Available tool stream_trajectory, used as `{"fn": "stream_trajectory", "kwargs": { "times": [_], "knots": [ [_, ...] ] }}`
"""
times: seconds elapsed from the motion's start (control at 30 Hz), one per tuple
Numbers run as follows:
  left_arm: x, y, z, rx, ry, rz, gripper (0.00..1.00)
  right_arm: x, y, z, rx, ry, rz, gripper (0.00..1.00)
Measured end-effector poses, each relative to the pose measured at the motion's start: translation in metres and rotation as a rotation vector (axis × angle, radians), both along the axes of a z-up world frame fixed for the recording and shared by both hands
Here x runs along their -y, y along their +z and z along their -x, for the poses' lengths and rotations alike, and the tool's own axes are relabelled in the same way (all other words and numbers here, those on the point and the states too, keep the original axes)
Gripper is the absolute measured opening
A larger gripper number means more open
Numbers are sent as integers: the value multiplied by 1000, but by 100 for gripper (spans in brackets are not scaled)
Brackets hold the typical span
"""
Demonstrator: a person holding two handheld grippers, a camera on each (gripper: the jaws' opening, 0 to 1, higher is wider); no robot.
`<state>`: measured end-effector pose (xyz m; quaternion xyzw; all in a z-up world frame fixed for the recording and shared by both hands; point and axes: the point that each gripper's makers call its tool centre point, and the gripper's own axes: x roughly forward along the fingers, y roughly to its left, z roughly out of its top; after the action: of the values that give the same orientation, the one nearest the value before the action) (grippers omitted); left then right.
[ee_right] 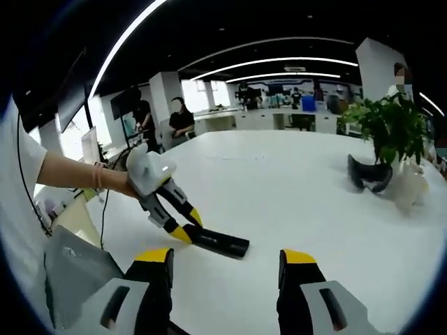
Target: Press the specified remote control buttons in sequence, fully releasing each button before pressing the next.
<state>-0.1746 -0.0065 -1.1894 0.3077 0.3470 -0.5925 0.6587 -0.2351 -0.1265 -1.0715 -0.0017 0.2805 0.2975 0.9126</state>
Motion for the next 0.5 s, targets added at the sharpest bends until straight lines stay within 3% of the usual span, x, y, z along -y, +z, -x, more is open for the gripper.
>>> {"fn": "stream_trajectory", "kwargs": {
  "times": [0.5],
  "knots": [
    [-1,1,31,-22,25,42,24,-21,-17,9,-61,134,84,50]
  ]
}}
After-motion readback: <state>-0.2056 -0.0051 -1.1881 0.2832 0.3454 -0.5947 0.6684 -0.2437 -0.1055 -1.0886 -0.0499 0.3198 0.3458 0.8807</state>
